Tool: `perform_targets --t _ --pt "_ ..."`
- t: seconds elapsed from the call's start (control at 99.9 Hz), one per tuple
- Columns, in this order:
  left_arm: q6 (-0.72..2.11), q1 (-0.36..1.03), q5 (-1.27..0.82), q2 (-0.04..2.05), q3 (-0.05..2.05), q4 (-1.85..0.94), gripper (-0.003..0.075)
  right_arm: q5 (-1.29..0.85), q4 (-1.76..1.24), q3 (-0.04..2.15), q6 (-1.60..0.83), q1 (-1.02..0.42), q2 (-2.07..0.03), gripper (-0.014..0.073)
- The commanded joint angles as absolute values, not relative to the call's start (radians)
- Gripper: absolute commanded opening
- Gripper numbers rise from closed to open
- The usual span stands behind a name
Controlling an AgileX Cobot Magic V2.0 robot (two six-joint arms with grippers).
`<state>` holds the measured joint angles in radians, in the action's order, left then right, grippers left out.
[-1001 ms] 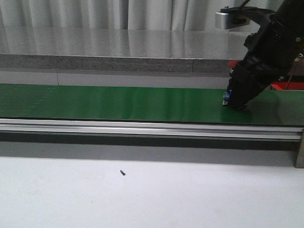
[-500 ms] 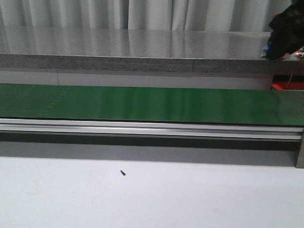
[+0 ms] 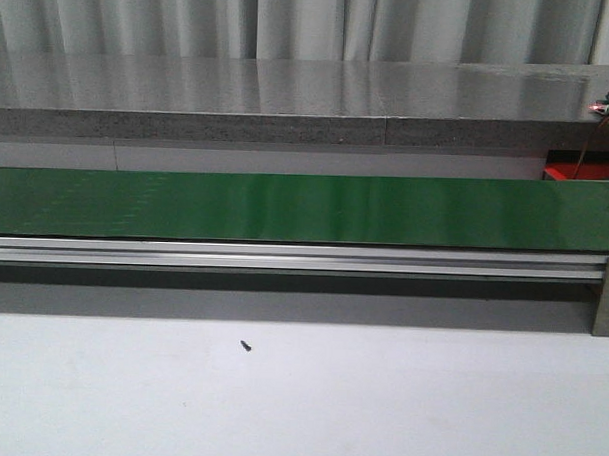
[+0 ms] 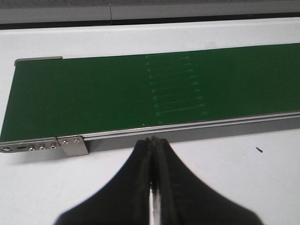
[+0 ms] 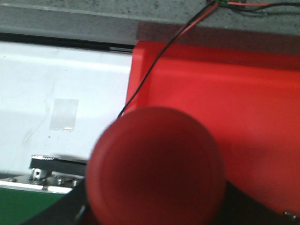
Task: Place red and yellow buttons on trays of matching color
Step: 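Carry the red button into the red tray and open the right gripper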
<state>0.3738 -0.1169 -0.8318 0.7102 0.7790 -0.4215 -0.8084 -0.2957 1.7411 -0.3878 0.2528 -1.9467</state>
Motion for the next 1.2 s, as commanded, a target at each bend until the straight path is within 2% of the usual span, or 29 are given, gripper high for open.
perform_targets --t 0.0,0.26,0.971,1.071,1.191 --pt "0.378 -0.113 -0.768 0.706 0.806 -0.459 -0.0020 -0.774 -0.299 1.801 -0.357 0.271 -1.937 0.0108" --pt "0.378 -0.113 -0.766 0.706 0.806 -0.459 -0.0020 -0.770 -0.222 1.860 -0.257 0.313 -2.054 0.0108" --pt "0.378 -0.113 -0.758 0.706 0.806 -0.461 -0.0020 -0.698 -0.218 1.877 -0.248 0.316 -2.194 0.0114" --pt "0.378 -0.113 -0.758 0.706 0.806 -0.461 -0.0020 -0.698 -0.218 1.883 -0.249 0.316 -2.194 0.0206" --pt "0.378 -0.113 -0.758 0.706 0.806 -0.461 -0.0020 -0.698 -0.219 1.885 -0.249 0.316 -2.193 0.0433"
